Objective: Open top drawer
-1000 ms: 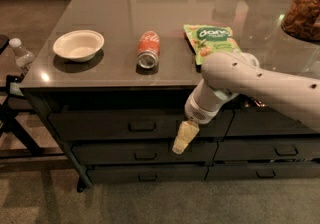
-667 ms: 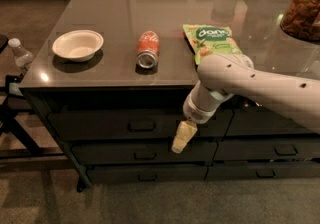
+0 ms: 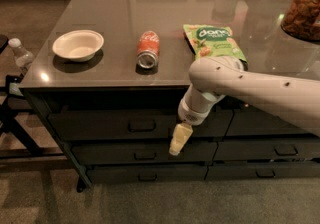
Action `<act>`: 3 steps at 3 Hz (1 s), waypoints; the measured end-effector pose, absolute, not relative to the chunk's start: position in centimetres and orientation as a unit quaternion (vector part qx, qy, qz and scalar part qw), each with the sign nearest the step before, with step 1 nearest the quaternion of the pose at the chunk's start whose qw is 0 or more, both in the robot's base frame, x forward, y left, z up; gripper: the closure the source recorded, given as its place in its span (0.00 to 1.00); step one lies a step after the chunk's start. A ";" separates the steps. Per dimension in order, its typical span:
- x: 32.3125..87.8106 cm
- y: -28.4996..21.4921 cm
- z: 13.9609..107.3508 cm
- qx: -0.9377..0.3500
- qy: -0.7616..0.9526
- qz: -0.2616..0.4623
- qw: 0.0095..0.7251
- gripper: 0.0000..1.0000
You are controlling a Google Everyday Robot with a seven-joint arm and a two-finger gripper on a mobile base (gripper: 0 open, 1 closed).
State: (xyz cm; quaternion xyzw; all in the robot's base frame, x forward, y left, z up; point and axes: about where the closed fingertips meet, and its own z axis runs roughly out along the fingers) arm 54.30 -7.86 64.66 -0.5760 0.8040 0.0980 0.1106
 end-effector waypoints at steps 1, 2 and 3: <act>52.9 -8.0 64.6 -0.581 0.802 0.104 0.094 0.00; 47.8 -10.3 68.5 -0.564 0.813 0.116 0.085 0.00; 47.6 -10.4 68.8 -0.563 0.814 0.116 0.085 0.00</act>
Offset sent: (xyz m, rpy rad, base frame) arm -0.0911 -0.0370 0.0552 -0.0087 0.0888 -0.0519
